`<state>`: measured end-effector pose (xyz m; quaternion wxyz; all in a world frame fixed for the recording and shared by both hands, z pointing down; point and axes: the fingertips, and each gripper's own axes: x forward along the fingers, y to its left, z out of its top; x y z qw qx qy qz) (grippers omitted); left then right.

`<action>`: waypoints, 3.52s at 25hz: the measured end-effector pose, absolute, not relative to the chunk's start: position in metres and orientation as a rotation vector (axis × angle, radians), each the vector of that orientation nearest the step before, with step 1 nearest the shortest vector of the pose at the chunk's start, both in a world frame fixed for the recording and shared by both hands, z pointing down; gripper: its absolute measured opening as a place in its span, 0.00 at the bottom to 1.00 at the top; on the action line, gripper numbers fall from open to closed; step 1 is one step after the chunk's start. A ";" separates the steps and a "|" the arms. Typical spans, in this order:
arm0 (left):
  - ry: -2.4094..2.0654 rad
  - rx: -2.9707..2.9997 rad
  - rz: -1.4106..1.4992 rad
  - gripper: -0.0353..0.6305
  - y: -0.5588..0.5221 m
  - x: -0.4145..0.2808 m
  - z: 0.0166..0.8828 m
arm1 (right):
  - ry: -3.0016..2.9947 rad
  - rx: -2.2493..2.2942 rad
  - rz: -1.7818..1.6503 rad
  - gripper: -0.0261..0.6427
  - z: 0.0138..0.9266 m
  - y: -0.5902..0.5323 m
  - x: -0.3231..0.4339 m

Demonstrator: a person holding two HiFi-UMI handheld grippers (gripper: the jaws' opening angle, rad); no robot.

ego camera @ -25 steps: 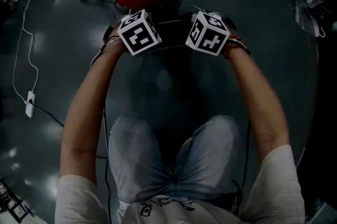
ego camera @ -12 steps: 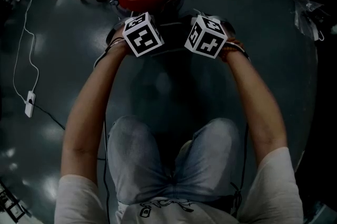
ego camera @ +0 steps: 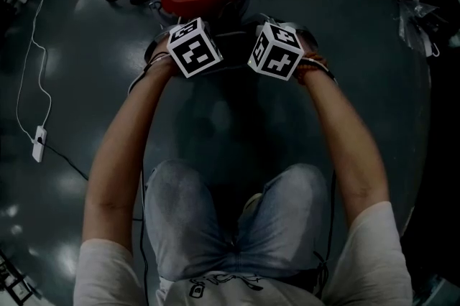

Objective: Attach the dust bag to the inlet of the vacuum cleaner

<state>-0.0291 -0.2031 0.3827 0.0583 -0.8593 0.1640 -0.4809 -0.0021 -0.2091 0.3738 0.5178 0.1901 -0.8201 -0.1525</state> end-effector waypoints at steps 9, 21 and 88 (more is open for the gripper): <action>0.408 -2.496 -1.518 0.11 -0.214 -0.013 0.379 | -2.057 0.551 -0.219 0.11 0.377 -0.219 0.013; 0.360 -2.427 -1.572 0.11 -0.222 -0.007 0.376 | -2.169 0.624 -0.072 0.12 0.380 -0.226 0.020; 0.519 -2.799 -1.498 0.10 -0.243 -0.013 0.377 | -1.943 0.423 -0.346 0.13 0.373 -0.253 0.020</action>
